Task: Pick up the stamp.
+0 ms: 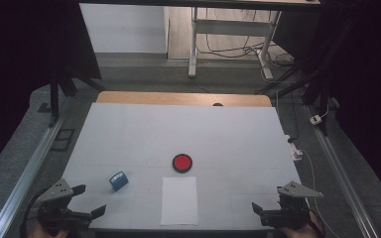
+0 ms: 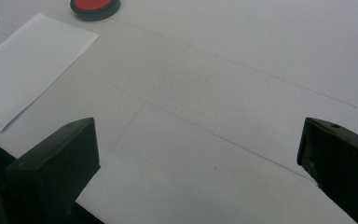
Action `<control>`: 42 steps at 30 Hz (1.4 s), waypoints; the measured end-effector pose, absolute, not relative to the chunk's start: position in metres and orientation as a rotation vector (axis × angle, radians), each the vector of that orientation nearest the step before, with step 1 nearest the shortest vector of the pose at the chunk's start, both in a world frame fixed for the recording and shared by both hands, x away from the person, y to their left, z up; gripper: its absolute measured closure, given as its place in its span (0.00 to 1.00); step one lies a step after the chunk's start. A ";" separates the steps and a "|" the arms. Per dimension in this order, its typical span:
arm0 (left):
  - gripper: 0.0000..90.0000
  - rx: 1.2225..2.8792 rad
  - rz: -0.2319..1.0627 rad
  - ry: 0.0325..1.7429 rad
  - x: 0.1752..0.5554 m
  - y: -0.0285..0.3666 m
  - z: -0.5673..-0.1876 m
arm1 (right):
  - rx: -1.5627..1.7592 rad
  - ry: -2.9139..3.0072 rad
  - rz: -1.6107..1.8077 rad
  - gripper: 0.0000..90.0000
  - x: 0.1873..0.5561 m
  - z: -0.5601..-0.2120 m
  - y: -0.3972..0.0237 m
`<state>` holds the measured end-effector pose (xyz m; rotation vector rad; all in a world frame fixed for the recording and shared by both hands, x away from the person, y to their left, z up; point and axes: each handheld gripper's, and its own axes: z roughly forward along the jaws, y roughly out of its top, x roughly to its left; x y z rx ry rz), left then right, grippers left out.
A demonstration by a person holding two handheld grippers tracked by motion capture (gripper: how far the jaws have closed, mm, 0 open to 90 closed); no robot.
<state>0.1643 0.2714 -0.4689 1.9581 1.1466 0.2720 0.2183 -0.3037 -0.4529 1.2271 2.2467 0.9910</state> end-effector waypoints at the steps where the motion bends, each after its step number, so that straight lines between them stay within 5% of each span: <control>1: 0.00 1.959 0.273 1.140 0.165 0.271 -0.468 | 1.227 2.247 0.991 0.00 0.218 -0.453 -0.304; 14: 0.00 1.949 0.309 1.028 0.178 0.265 -0.465 | 1.222 2.261 0.989 0.00 0.220 -0.453 -0.303; 42: 0.00 2.048 0.348 1.102 0.245 0.246 -0.475 | 1.225 2.278 0.972 0.00 0.220 -0.454 -0.302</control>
